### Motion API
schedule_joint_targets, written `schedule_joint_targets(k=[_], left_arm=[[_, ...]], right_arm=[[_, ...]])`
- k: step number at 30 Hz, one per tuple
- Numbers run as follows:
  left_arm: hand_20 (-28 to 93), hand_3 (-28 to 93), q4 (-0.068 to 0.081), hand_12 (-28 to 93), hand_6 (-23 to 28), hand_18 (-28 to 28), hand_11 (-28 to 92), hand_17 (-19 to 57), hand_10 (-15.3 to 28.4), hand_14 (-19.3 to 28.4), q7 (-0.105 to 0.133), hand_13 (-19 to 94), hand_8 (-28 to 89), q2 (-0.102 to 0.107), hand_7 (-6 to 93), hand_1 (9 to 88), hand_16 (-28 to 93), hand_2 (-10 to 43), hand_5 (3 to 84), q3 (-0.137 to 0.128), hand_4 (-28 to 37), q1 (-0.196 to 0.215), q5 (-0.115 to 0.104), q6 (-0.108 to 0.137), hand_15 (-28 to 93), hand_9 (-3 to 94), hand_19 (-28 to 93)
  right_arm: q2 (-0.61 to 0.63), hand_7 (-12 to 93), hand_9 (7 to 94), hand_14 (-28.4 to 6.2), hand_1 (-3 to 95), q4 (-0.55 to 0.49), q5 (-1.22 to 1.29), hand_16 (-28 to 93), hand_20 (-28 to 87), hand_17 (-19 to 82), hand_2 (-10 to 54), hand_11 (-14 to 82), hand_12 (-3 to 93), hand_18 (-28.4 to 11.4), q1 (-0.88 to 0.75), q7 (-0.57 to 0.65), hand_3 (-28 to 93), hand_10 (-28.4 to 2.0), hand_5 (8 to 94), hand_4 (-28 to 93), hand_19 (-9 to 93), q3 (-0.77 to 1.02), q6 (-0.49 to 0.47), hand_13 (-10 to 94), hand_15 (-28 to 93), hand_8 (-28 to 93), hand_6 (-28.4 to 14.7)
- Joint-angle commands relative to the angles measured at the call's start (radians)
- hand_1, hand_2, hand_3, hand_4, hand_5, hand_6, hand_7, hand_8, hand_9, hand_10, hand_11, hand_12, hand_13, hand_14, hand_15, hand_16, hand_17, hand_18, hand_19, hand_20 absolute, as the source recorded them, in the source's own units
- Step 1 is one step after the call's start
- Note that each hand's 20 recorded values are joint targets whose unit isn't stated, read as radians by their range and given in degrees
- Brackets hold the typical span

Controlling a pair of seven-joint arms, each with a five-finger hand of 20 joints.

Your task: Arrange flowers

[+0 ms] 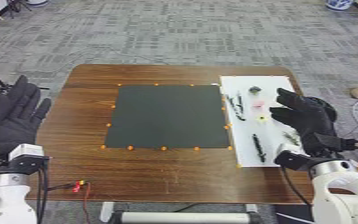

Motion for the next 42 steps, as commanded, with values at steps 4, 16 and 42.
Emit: schedule_joint_targets(k=[4,16,42], left_arm=[[6,70,0.005,5,5.5,10.0,11,-4.9,11.6,7.8,0.002,19,-8,0.012,5.4,28.4,-5,8.8,37.0,0.012,-28.3,-0.003,0.004,0.036,8,26.3,28],[5,68,-0.007,11,10.6,13.9,31,-1.6,17.4,15.4,-0.033,30,-10,0.023,21.1,31.6,-6,17.8,54.8,0.017,-28.3,-0.023,0.018,0.13,34,43.2,47],[3,70,0.077,7,9.1,9.6,21,-3.5,14.8,11.1,-0.03,21,-9,0.114,12.2,30.0,-7,15.4,46.6,0.145,-28.3,-0.152,-0.009,0.165,19,33.4,35]], right_arm=[[0.101,20,44.6,-15.9,18.9,0.022,-0.694,24,19,14,-6.9,31.1,23.7,-19.8,-0.017,-0.023,74,-17.2,43.5,-28,58,-0.119,0.225,36,63,-12,-6.7],[0.167,46,42.9,-19.8,22.5,0.008,-1.082,56,47,22,-9.5,65.2,50.9,-22.7,-0.001,0.166,65,-18.8,42.5,-28,77,-0.182,0.152,43,85,-18,-6.5],[0.286,44,51.8,-22.2,33.4,0.07,-1.397,58,47,25,-9.5,61.3,53.5,-27.4,0.101,0.301,57,-20.8,57.1,-28,78,-0.335,-0.374,49,82,-14,-6.0]])
